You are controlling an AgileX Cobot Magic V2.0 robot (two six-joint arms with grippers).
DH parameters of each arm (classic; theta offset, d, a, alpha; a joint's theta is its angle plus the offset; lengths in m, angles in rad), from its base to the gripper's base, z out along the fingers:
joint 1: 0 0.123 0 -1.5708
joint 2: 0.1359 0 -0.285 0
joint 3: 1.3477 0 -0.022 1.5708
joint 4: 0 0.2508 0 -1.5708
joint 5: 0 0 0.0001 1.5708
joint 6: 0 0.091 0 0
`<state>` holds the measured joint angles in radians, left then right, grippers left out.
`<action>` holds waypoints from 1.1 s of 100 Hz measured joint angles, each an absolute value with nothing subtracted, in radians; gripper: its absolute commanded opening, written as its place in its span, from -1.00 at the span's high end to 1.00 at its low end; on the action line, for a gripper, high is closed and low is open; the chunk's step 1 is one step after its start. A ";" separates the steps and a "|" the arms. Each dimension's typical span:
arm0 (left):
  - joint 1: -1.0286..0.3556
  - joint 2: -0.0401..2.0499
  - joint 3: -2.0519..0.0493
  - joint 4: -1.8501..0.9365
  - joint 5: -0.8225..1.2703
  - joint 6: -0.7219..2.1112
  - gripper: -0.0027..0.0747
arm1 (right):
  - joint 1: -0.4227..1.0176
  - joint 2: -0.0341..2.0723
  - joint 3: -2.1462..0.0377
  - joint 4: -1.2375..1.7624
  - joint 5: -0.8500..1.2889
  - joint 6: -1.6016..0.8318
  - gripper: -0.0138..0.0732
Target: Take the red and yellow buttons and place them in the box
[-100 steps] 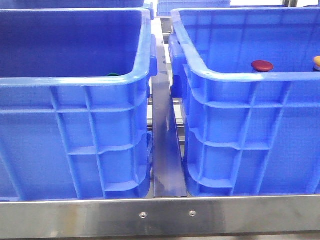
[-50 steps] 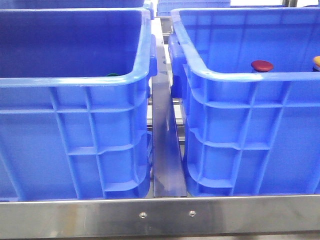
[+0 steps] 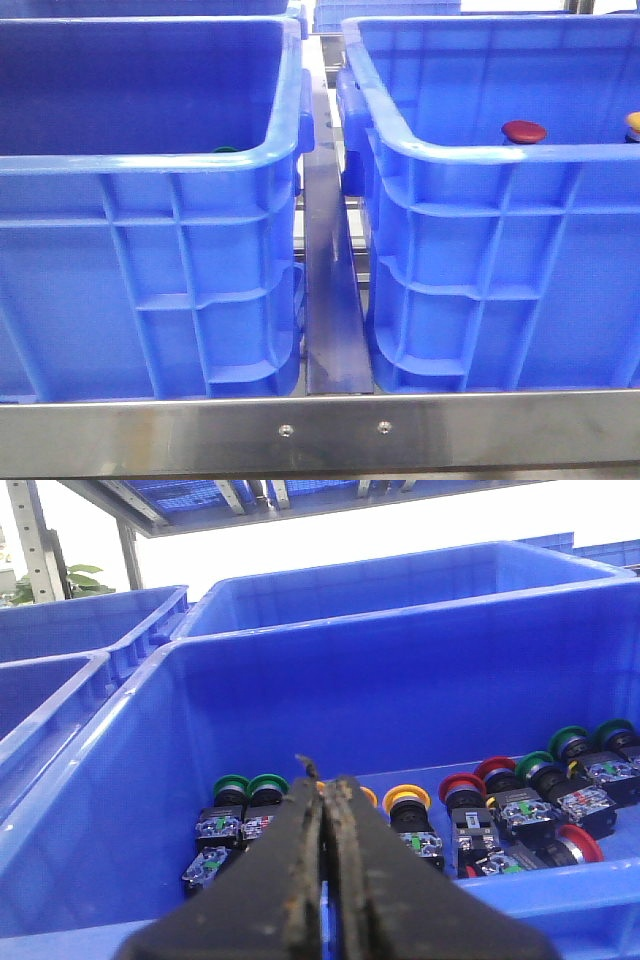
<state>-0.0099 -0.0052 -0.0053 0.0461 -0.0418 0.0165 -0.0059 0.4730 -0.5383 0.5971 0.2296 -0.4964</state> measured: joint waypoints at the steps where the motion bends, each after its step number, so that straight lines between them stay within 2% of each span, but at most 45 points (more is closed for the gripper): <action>1: -0.010 -0.005 -0.005 0.046 -0.042 0.017 0.98 | -0.006 0.473 -0.538 0.597 0.230 -0.496 0.90; 74: -0.010 -0.005 -0.005 0.046 -0.042 0.017 0.98 | -0.006 0.473 -0.536 0.589 0.198 -0.481 0.90; 110: -0.010 -0.005 -0.005 0.046 -0.042 0.017 0.98 | -0.004 0.370 -0.409 0.148 0.053 0.021 0.90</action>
<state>-0.0099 -0.0052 -0.0053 0.0461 -0.0418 0.0165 -0.0041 0.3696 -0.4092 0.1477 0.0533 0.0214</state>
